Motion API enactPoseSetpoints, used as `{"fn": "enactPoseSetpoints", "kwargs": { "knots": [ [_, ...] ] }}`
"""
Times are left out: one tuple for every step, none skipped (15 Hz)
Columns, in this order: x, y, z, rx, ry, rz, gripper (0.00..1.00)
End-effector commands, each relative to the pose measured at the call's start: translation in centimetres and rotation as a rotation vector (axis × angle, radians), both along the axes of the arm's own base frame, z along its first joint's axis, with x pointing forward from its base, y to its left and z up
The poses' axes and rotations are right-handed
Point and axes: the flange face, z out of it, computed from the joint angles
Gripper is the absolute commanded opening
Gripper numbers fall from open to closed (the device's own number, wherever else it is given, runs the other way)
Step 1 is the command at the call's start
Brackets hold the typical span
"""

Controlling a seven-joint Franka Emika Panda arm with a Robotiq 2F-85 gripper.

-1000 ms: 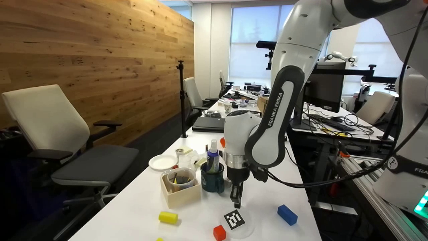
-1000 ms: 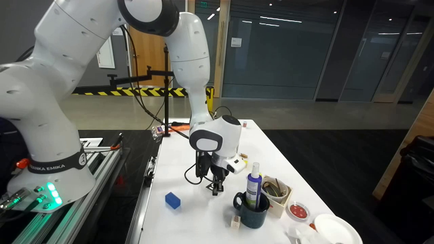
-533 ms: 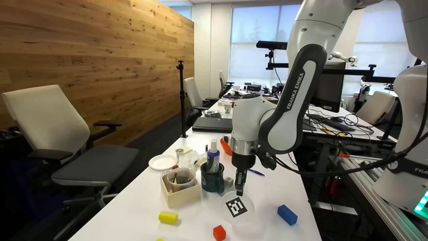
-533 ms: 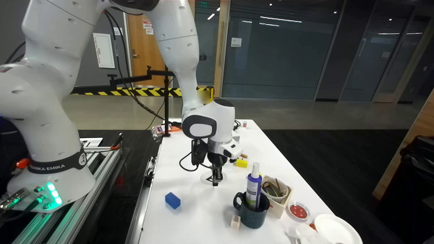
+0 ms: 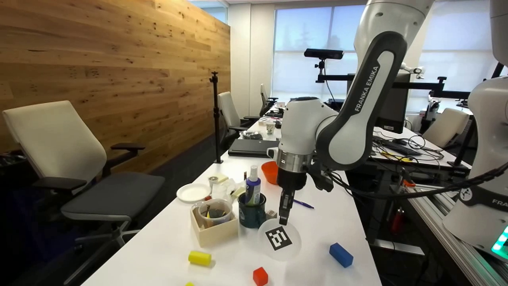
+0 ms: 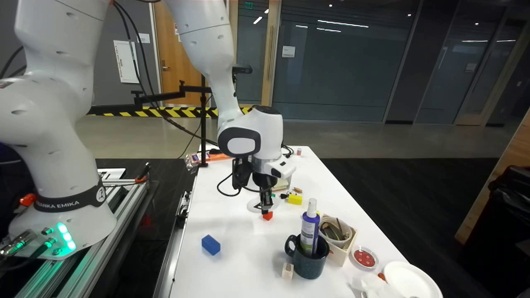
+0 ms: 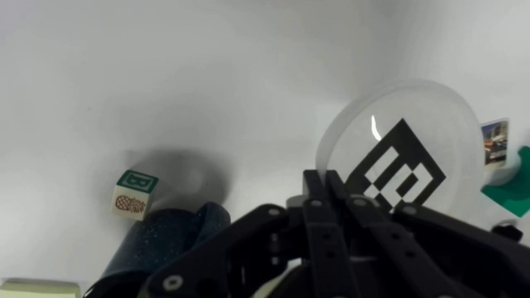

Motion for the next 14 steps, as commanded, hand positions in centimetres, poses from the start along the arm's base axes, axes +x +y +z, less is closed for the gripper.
{"fn": "enactPoseSetpoints", "kwargs": {
  "knots": [
    [1.3,-0.1,3.4,0.025,-0.065,0.001,0.01],
    [1.9,0.0,4.0,0.033,-0.079,0.003,0.01],
    [2.9,-0.1,4.6,0.042,-0.092,0.008,0.01],
    [4.0,-0.1,4.9,0.056,-0.106,0.012,0.01],
    [5.1,-0.2,5.3,0.07,-0.12,0.017,0.01],
    [6.2,-0.3,5.5,0.08,-0.132,0.023,0.01],
    [7.6,-0.4,5.5,0.097,-0.139,0.028,0.01],
    [8.7,-0.5,5.6,0.111,-0.142,0.031,0.01],
    [10.0,-0.6,5.7,0.123,-0.141,0.033,0.01],
    [11.0,-0.6,5.8,0.131,-0.138,0.037,0.01],
    [12.1,-0.7,5.8,0.131,-0.137,0.038,0.01],
    [13.0,-0.7,5.9,0.133,-0.132,0.037,0.01],
    [13.9,-0.6,6.1,0.132,-0.133,0.034,0.01],
    [14.7,-0.5,6.4,0.133,-0.134,0.031,0.01]
  ]
}}
